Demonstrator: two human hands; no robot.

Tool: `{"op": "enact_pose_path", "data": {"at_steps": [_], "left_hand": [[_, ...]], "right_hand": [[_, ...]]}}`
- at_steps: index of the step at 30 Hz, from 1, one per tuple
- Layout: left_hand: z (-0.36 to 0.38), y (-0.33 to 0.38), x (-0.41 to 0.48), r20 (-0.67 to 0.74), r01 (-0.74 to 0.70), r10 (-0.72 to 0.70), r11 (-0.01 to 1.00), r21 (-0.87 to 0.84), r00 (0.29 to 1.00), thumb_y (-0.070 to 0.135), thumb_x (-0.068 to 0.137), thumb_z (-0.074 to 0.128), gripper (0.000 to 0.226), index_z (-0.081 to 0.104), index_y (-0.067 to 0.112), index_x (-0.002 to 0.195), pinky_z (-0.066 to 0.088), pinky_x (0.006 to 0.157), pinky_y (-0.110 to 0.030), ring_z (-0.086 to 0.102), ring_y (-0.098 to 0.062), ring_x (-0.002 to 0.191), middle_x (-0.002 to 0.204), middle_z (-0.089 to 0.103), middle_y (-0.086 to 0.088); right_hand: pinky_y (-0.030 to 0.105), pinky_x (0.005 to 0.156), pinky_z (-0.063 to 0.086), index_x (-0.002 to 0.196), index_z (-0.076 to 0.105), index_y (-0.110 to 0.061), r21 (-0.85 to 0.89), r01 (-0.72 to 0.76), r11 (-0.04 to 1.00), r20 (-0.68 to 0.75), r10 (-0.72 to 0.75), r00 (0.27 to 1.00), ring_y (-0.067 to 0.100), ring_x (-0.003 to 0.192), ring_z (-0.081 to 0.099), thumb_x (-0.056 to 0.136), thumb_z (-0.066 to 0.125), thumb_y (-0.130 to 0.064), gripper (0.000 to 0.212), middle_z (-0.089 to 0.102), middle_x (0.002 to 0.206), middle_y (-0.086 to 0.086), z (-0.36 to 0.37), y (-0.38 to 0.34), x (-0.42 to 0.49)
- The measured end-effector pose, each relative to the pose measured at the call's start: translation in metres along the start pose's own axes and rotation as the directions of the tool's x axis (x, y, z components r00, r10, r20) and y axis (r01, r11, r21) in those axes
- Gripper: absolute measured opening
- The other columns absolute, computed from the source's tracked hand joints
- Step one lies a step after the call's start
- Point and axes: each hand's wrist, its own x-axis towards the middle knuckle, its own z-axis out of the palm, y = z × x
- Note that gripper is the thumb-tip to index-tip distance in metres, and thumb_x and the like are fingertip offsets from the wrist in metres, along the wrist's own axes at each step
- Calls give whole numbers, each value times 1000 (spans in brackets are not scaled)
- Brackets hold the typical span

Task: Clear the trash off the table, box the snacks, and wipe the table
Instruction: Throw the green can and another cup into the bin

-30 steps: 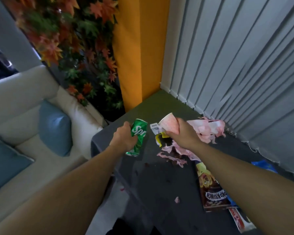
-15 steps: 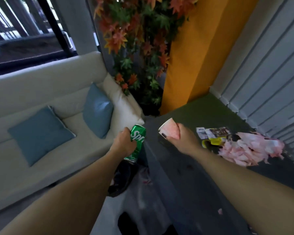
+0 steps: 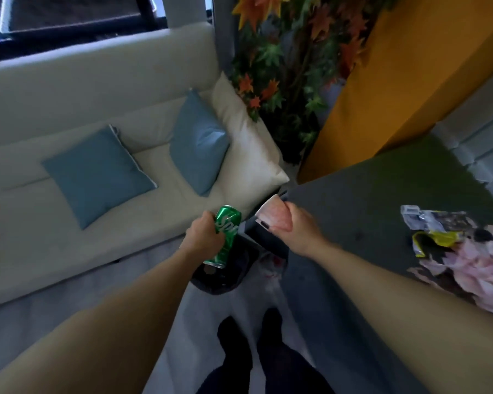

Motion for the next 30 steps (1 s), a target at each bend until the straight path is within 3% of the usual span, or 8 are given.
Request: {"op": "enact_pose_path", "data": {"at_steps": [13, 18, 25, 30], "left_hand": [[88, -103, 86, 48, 200, -198, 978, -62, 979, 24, 94, 62, 34, 50, 5, 119, 46, 76, -38, 60, -35, 103, 108, 60, -12], [137, -145, 113, 70, 238, -234, 970, -46, 970, 22, 95, 63, 38, 51, 4, 127, 44, 79, -34, 60, -35, 108, 118, 63, -17], [191, -191, 144, 83, 293, -284, 949, -119, 955, 22, 93, 65, 41, 51, 7, 128, 56, 89, -46, 61, -31, 105, 118, 60, -15], [215, -201, 162, 101, 312, -299, 936, -160, 949, 29, 94, 66, 53, 45, 5, 136, 53, 95, -47, 61, -34, 114, 126, 63, -16]], "right_hand": [[37, 100, 43, 149, 31, -20, -54, -101, 993, 224, 110, 968, 33, 125, 48, 88, 68, -42, 74, 45, 136, 12, 136, 22, 80], [41, 102, 39, 146, 32, -17, -123, -125, 984, 287, 156, 945, 35, 127, 46, 89, 66, -42, 71, 44, 136, 14, 192, 45, 104], [41, 100, 36, 145, 32, -15, -184, -153, 971, 337, 209, 918, 34, 129, 42, 90, 64, -41, 68, 39, 140, 13, 255, 74, 131], [37, 108, 33, 154, 22, -15, -129, -144, 981, 368, 182, 912, 31, 139, 36, 91, 65, -43, 81, 34, 151, 14, 284, 85, 146]]}}
